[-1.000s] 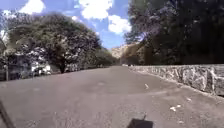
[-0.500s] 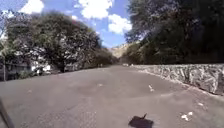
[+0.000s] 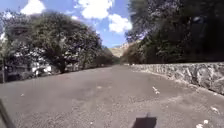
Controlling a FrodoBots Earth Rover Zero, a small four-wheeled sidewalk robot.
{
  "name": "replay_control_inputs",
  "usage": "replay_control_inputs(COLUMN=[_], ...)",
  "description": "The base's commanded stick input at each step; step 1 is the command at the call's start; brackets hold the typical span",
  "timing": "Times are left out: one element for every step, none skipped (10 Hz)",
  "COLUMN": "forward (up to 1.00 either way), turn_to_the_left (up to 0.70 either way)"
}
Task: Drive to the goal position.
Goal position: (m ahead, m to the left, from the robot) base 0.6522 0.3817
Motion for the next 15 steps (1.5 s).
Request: replay_control_inputs(forward=[0.5, 0.5, 0.5, 0.5, 0.5, 0.5, 0.5, 0.5, 0.5, 0.5, 0.5, 0.5, 0.5, 0.5, 0.5], turn_to_the_left=[0.0, 0.0, 0.0, 0.0, 0.0, 0.0, 0.0, 0.0, 0.0, 0.0, 0.0, 0.0, 0.0, 0.0, 0.0])
